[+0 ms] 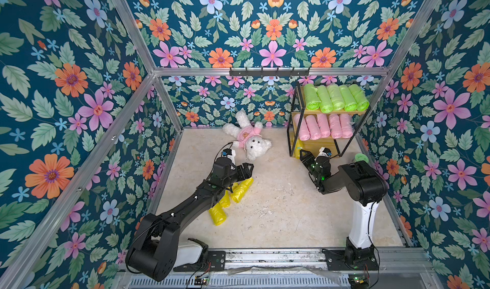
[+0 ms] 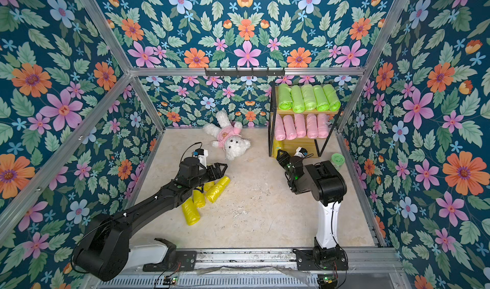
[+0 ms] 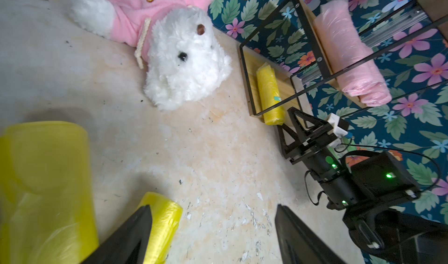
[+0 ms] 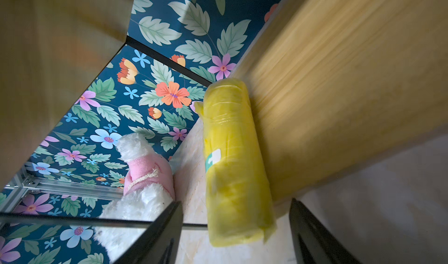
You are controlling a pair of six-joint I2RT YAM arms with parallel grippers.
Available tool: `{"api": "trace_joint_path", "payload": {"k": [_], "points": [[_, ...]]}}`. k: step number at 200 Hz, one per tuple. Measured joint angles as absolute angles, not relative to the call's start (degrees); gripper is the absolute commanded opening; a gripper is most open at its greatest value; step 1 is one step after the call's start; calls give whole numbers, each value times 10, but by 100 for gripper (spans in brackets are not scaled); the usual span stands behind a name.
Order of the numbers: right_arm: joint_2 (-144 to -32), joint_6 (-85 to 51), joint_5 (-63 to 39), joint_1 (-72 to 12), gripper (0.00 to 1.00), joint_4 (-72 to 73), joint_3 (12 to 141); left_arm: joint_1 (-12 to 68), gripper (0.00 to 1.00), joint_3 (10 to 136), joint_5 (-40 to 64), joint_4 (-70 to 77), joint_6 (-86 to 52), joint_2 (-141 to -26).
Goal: Sort the rolls of trash bags by color and place them on the shelf
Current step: Place the roll of trash bags on the shelf.
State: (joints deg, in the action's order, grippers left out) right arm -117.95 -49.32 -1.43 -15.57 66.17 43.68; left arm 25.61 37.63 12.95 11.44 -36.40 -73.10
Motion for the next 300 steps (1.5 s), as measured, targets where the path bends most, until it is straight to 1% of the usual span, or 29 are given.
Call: {"api": "trace_joint_path", "payload": {"k": [15, 25, 68, 87, 104, 131, 155, 176, 205, 242, 266, 300], "points": [[-1174, -493, -15, -155, 74, 665, 429, 256, 85, 371, 120, 97, -358, -721], [-1171, -493, -15, -155, 72, 667, 423, 256, 85, 369, 115, 84, -356, -716], [-1171, -493, -15, -155, 52, 674, 417, 256, 85, 366, 88, 47, -345, -697], [-1180, -493, -16, -154, 46, 673, 427, 256, 85, 365, 86, 38, -344, -694], [-1185, -493, -20, -154, 43, 672, 439, 256, 85, 365, 84, 30, -344, -693], [-1194, -493, -23, -154, 42, 668, 458, 256, 85, 365, 82, 26, -343, -691], [-1198, -491, -28, -154, 42, 660, 469, 256, 85, 365, 76, 25, -342, -691], [-1198, -491, -30, -154, 45, 658, 465, 256, 84, 364, 76, 23, -342, -691], [-1180, -492, -30, -153, 53, 659, 432, 256, 84, 364, 74, 15, -334, -703], [-1129, -491, -30, -152, 64, 680, 382, 267, 82, 376, 72, -10, -313, -736], [-1092, -491, -30, -152, 68, 693, 347, 283, 81, 395, 70, -18, -295, -761], [-1042, -479, -33, -152, 70, 700, 286, 334, 82, 449, 22, -47, -258, -809]]}}
